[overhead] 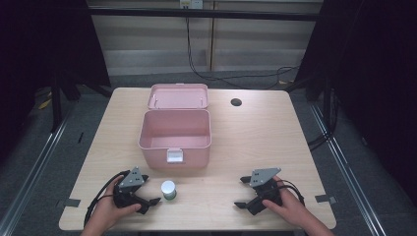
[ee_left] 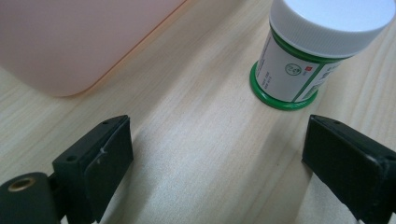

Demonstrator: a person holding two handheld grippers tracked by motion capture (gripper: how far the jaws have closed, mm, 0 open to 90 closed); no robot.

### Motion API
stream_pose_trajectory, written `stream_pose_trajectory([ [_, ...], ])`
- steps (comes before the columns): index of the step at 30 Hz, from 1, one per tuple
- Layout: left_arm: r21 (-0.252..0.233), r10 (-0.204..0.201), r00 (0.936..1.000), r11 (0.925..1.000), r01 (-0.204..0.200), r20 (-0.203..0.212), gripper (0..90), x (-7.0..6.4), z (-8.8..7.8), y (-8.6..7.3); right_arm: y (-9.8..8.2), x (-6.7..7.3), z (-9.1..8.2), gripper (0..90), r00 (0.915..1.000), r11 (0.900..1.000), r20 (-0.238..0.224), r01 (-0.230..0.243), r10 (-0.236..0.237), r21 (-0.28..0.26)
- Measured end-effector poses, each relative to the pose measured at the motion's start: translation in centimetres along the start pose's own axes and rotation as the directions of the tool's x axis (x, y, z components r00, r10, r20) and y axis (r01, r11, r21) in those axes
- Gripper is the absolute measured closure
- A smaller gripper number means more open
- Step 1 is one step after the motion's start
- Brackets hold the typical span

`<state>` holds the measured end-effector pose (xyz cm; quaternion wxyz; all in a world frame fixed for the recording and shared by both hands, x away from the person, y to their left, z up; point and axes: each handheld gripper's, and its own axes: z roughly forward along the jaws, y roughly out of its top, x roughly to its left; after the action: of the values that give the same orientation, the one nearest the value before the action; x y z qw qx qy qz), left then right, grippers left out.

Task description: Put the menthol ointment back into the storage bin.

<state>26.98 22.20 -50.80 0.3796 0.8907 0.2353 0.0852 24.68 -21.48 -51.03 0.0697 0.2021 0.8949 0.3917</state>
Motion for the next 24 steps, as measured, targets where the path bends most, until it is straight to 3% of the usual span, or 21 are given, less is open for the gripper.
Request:
stream_pose_trajectory([
  [7, -0.001, -0.016, 0.9999, 0.9999, 0.016, -0.003, 7.5, -0.1, 0.1, 0.1, 0.0, 0.0, 0.0, 12.3, 1.0000, 1.000, 0.000, 0.001, -0.001, 0.000],
  [11, 0.097, -0.028, 0.9994, 0.9948, 0.030, -0.018, 10.7, -0.4, -0.2, 1.1, 0.0, 0.0, 0.0, 12.3, 1.0000, 1.000, 0.000, 0.001, -0.001, 0.000],
  [13, 0.167, -0.034, 0.9994, 0.9854, 0.035, -0.008, 15.7, -0.8, -0.4, 1.9, 0.0, 0.0, 0.0, 12.3, 1.0000, 1.000, 0.000, 0.001, -0.001, 0.000],
  [14, 0.212, -0.024, 0.9997, 0.9770, 0.023, 0.001, 18.3, -0.9, -0.5, 2.3, 0.0, 0.0, 0.0, 12.2, 1.0000, 1.000, 0.000, 0.001, -0.001, 0.000],
  [15, 0.212, -0.024, 0.9997, 0.9770, 0.023, 0.001, 20.7, -0.9, -0.5, 2.3, 0.0, 0.0, 0.0, 12.2, 1.0000, 1.000, 0.000, 0.001, -0.001, 0.000],
  [16, 0.276, -0.017, 0.9997, 0.9610, 0.011, 0.020, 22.4, -1.3, -0.6, 3.1, 0.0, 0.0, 0.0, 12.3, 1.0000, 1.000, 0.000, 0.001, -0.001, 0.000],
  [17, 0.302, -0.009, 0.9998, 0.9534, 0.004, 0.017, 22.8, -1.4, -0.6, 3.4, 0.0, 0.0, 0.0, 12.3, 1.0000, 1.000, 0.000, 0.001, -0.001, 0.000],
  [18, 0.302, -0.009, 0.9998, 0.9534, 0.004, 0.017, 22.8, -1.4, -0.6, 3.4, 0.0, 0.0, 0.0, 12.3, 1.0000, 1.000, 0.000, 0.001, -0.001, 0.000],
  [20, 0.358, 0.018, 0.9992, 0.9334, -0.030, 0.037, 24.5, -1.8, -0.8, 4.6, 0.0, 0.0, 0.0, 12.3, 1.0000, 1.000, 0.000, 0.001, -0.001, 0.000],
  [21, 0.358, 0.018, 0.9992, 0.9334, -0.030, 0.037, 25.5, -1.8, -0.8, 4.6, 0.0, 0.0, 0.0, 12.3, 1.0000, 1.000, 0.000, 0.001, -0.001, 0.000],
  [22, 0.370, 0.016, 0.9990, 0.9287, -0.030, 0.041, 25.4, -2.0, -0.8, 4.9, 0.0, 0.0, 0.0, 12.3, 1.0000, 1.000, 0.000, 0.001, -0.001, 0.000],
  [24, 0.415, 0.043, 0.9974, 0.9078, -0.063, 0.057, 26.1, -2.2, -0.7, 6.0, 0.0, 0.0, 0.0, 12.3, 1.0000, 1.000, 0.000, 0.001, -0.001, 0.000],
])
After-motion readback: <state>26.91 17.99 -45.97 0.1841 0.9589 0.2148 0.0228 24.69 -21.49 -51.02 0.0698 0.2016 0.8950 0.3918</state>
